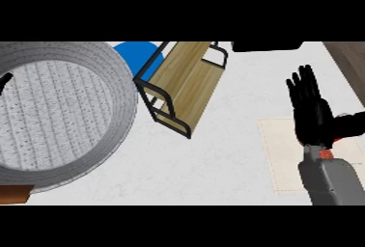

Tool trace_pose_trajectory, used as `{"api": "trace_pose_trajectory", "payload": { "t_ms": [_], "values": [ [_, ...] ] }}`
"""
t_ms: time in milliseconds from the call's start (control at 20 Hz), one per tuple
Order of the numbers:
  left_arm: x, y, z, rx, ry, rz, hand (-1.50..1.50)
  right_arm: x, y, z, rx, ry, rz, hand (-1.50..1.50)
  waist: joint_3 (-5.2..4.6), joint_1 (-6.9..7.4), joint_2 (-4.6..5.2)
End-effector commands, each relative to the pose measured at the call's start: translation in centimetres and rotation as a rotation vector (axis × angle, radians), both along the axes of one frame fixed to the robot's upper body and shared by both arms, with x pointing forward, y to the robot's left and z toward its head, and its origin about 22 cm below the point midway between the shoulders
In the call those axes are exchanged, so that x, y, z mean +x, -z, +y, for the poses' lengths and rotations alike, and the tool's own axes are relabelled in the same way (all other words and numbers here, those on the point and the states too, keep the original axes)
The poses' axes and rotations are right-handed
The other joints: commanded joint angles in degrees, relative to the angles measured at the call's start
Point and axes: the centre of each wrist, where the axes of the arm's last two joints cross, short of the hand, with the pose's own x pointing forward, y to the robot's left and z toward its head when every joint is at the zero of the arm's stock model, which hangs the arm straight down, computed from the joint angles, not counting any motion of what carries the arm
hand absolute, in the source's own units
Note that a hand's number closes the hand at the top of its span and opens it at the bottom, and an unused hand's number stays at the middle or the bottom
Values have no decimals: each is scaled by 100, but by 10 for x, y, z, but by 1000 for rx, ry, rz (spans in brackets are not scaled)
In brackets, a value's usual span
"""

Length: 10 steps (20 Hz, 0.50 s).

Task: Pick the sweet potato from the placemat and place it in the tiered shelf

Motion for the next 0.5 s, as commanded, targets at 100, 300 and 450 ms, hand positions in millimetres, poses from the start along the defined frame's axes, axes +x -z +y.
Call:
{"api": "trace_pose_trajectory", "payload": {
  "t_ms": [100,300,450],
  "values": [
    [-14,48,-15,-63,75,261,0,-17,-16,-102,-327,45,105,-150,-182,-99,212],
    [-39,90,-29,-167,131,503,0,-47,-34,-188,-876,174,352,-150,-314,-231,538],
    [-48,112,-52,-239,237,645,0,-56,-12,-221,-576,219,359,150,-149,10,313]
  ]
}}
